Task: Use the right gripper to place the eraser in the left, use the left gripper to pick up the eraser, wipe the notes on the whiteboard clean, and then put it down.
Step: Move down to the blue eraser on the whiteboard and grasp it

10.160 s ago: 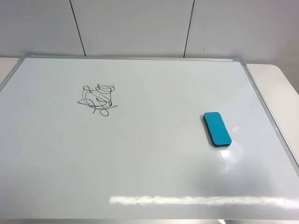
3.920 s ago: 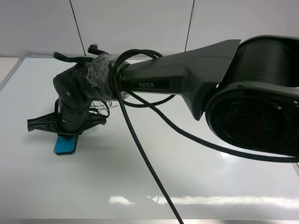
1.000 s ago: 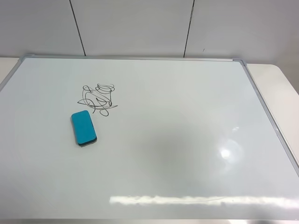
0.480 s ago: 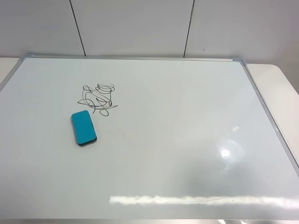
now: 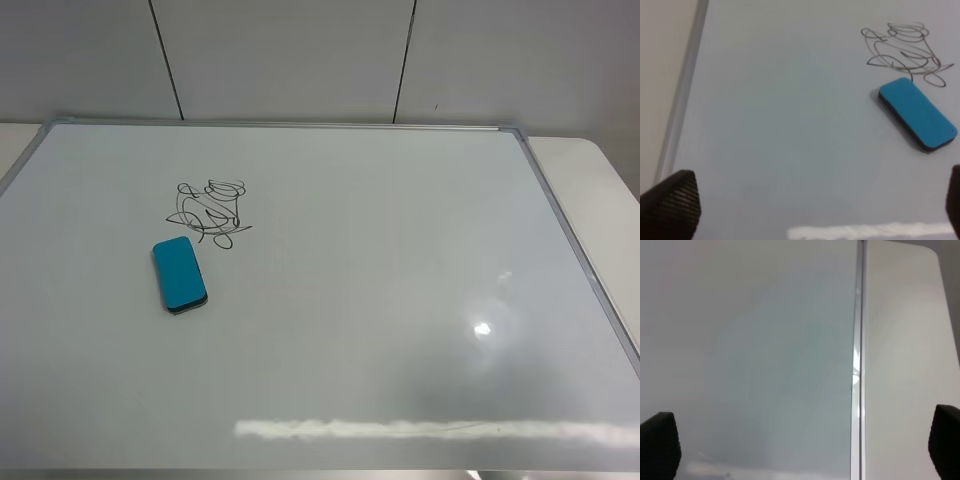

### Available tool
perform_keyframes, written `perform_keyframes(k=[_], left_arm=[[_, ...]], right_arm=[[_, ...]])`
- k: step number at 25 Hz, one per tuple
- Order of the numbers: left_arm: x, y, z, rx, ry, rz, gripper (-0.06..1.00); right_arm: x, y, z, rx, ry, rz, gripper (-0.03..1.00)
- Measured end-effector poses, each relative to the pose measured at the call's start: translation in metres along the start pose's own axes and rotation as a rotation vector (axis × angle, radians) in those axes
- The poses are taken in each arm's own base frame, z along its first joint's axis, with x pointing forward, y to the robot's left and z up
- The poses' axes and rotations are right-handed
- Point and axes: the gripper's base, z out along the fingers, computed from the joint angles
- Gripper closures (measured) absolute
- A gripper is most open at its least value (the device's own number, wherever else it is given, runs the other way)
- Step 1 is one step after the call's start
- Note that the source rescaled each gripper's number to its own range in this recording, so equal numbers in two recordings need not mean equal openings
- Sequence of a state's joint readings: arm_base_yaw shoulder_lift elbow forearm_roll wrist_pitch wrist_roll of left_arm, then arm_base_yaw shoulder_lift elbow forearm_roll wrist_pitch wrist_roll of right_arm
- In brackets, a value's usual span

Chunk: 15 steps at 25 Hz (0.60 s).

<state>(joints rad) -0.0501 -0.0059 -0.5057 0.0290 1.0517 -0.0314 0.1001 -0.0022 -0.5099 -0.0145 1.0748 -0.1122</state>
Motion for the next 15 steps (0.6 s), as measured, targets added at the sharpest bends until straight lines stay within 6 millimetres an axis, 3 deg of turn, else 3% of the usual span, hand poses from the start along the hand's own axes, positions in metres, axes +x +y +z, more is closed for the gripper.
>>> perform_keyframes(k=[15], left_arm=[[0.0000,0.0000,0.0000,0.000,0.000,0.000,-0.06]], right_arm=[[0.0007,-0.0035,0.0005,0.132,0.008,0.118,-0.03]])
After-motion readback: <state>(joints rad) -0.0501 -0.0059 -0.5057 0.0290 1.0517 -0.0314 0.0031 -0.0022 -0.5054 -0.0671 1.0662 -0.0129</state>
